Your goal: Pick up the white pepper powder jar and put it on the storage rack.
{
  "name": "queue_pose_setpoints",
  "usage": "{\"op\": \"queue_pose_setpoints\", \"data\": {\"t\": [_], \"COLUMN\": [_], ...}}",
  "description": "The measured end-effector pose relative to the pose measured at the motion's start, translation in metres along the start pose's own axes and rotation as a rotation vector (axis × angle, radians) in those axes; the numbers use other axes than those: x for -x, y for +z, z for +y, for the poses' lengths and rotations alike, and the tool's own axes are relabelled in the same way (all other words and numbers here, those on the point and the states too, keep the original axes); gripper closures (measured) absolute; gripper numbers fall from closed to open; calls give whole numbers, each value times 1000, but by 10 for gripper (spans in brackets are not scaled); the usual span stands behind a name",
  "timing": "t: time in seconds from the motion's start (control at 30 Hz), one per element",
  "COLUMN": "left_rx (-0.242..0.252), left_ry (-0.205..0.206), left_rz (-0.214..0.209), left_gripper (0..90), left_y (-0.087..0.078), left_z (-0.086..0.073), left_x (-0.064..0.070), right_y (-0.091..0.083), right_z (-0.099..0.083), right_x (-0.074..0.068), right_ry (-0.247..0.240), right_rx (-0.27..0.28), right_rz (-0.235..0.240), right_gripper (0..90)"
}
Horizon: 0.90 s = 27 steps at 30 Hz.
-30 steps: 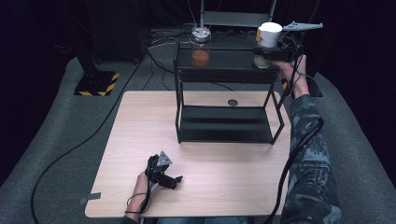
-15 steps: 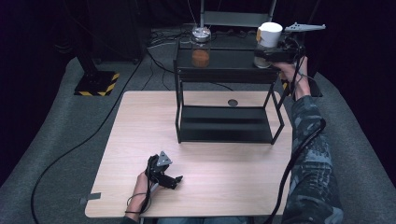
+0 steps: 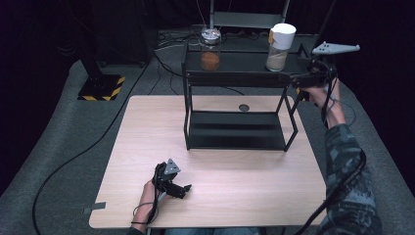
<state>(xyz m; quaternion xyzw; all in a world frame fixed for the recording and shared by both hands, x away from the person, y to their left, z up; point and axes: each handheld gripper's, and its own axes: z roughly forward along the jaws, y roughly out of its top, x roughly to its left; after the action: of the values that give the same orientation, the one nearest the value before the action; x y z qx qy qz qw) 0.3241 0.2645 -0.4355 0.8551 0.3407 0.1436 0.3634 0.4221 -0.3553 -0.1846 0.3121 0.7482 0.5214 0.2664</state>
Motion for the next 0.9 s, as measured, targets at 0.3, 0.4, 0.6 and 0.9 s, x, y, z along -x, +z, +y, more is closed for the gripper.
{"op": "queue_pose_setpoints", "data": {"t": [0.3,0.4,0.6,0.9], "left_rx": [0,0,0,0], "left_ry": [1,1,2,2], "left_rz": [0,0,1,2], "left_gripper": [3,3,3,4], "left_y": [0,0,0,0], "left_z": [0,0,0,0], "left_x": [0,0,0,1], "right_y": [-22,-29,-34,-39], "right_z": [-61,-83,-134,-222], "right_x": [-41,-52,-70,-100], "right_ry": [-65,-65,-32,70], "right_rx": [-49,-61,-88,-156], "right_rz": [9,24,57,72], "right_gripper": [0,0,0,0]}}
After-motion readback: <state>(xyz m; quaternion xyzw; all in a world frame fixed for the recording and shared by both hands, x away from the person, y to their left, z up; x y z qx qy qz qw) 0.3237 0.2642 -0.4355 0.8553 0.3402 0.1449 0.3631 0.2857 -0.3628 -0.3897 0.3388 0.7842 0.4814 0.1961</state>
